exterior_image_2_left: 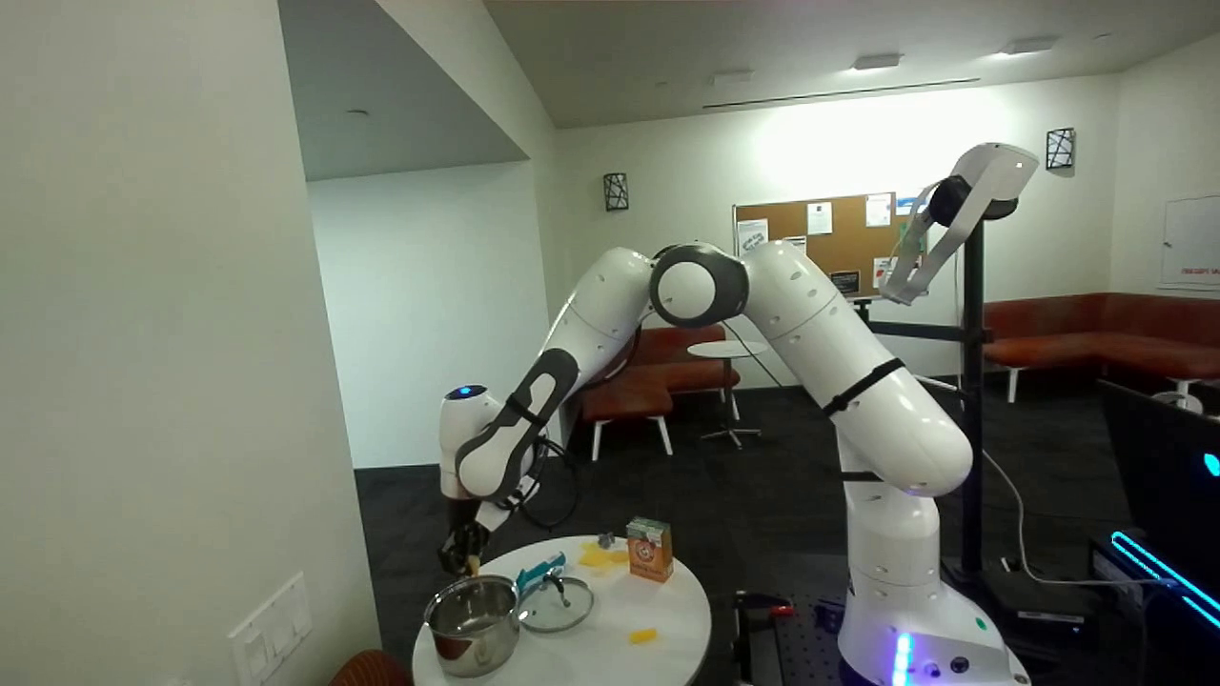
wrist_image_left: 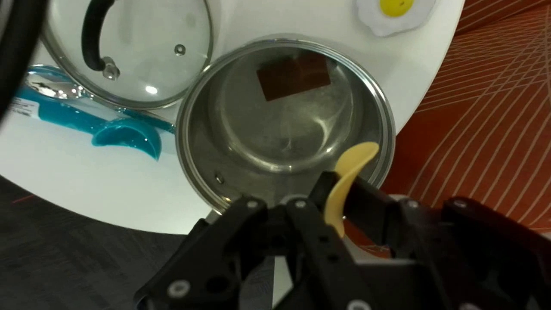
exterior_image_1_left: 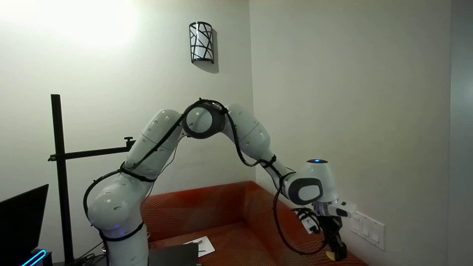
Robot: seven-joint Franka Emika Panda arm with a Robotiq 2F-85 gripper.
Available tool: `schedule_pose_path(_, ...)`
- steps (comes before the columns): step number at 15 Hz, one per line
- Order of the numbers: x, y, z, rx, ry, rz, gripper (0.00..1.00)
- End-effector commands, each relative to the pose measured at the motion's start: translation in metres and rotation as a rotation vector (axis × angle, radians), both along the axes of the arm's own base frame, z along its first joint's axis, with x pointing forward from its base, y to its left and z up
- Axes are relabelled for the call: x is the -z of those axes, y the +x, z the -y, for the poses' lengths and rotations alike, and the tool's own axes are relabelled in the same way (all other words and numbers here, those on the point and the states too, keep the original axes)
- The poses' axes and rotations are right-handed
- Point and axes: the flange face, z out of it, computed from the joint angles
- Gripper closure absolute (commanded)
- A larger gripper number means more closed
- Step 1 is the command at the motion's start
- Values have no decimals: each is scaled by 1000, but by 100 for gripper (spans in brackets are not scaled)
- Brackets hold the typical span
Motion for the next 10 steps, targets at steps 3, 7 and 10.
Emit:
schedule_pose_path(3,11,47,12,25,-13,-65,97)
schedule_pose_path(7,36,63,26,33,-13,-110,97)
schedule_pose_path(10,66,64,39,44,-17,-141,97)
